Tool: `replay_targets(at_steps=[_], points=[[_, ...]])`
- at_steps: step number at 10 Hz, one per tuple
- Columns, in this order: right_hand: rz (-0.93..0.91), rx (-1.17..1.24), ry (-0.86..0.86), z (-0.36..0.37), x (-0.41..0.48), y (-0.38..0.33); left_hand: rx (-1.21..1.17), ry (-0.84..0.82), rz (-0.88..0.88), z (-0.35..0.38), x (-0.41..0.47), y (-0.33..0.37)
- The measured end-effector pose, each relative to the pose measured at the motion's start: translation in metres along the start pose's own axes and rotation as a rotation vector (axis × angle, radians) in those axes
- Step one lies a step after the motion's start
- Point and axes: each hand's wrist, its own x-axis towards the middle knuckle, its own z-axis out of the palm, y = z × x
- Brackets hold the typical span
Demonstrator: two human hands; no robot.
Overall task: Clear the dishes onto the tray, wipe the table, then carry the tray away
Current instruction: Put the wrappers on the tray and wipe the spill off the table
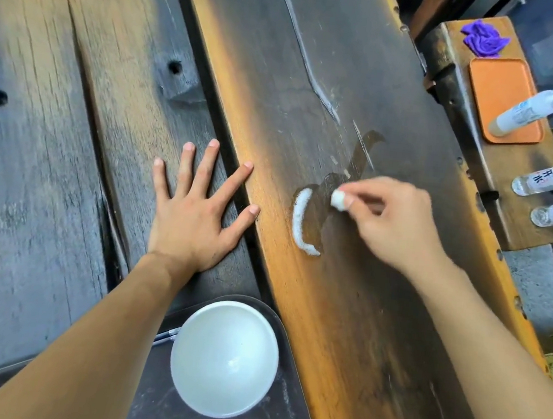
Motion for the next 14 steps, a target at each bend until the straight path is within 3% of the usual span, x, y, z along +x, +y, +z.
replay_targets(at_steps=[1,3,4,6,7,9,10,11,12,13,14], points=[[0.013,-0.060,0.064,0.006,0.034,-0.006,0.012,0.018,0.003,0.003,0.000,-0.001],[-0.275,-0.199,-0.248,0.031,-0.011,-0.025,0.006,0.024,-0.005,0.003,0.001,-0.002],[-0.316,-0.204,-0.377,0.017,-0.039,-0.013,0.006,0.013,-0.008,0.002,0.000,-0.001],[-0.018,-0.039,0.014,0.003,0.023,-0.002,0.011,0.009,-0.012,0.003,0.001,-0.001],[0.018,-0.072,0.041,0.016,0.055,-0.009,0.012,0.020,-0.008,0.004,0.001,-0.001],[-0.266,-0.178,-0.267,0.031,0.012,-0.029,0.003,0.023,-0.010,0.003,0.001,-0.001],[-0.321,-0.152,-0.453,0.023,-0.020,-0.022,0.004,0.018,-0.013,0.002,0.001,-0.001],[-0.164,-0.006,-0.396,0.006,-0.010,-0.011,0.000,0.017,-0.009,0.003,0.001,-0.001],[0.065,0.120,-0.091,-0.010,0.032,-0.001,-0.010,0.022,-0.010,0.004,0.001,-0.002],[0.166,0.026,0.031,-0.010,0.062,0.005,-0.015,0.028,-0.010,0.005,0.001,-0.002],[0.106,-0.099,-0.018,0.002,0.059,-0.004,-0.017,0.038,-0.006,0.005,0.001,-0.002]])
